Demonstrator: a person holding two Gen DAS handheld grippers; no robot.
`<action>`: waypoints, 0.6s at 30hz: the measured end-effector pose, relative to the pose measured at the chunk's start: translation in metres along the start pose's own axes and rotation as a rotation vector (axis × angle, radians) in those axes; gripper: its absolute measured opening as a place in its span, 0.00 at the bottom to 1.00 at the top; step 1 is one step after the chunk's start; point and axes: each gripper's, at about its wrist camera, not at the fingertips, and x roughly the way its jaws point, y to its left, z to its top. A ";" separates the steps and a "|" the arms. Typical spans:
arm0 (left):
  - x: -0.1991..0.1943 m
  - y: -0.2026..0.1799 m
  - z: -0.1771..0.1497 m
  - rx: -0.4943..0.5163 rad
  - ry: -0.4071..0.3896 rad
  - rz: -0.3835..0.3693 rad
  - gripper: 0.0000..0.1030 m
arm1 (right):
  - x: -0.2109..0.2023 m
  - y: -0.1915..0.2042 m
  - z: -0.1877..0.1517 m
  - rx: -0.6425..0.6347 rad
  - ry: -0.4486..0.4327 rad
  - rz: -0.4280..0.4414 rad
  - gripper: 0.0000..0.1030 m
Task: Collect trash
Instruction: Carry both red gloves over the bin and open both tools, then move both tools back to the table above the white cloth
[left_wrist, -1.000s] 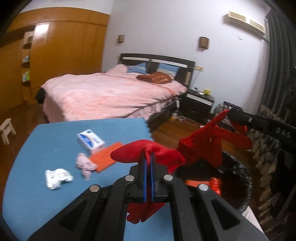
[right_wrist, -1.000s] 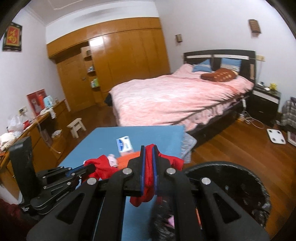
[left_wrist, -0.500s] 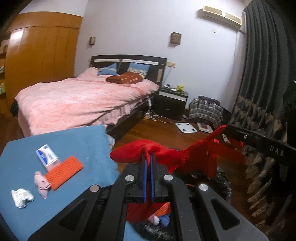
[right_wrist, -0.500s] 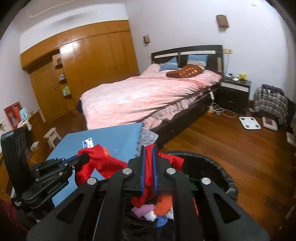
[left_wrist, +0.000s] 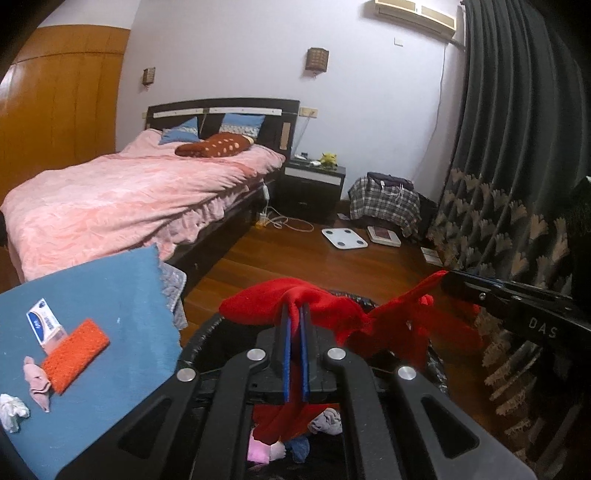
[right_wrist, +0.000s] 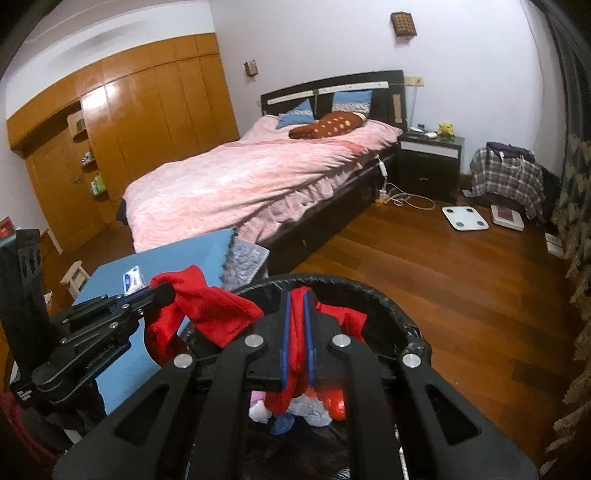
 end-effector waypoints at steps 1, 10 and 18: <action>0.003 0.000 0.000 -0.001 0.008 -0.006 0.11 | 0.002 -0.003 -0.002 0.005 0.005 -0.010 0.10; 0.001 0.010 -0.008 -0.021 0.026 0.006 0.54 | 0.008 -0.010 -0.011 0.040 0.023 -0.065 0.54; -0.027 0.054 -0.012 -0.060 -0.012 0.142 0.86 | 0.008 0.003 -0.008 0.022 -0.018 -0.098 0.93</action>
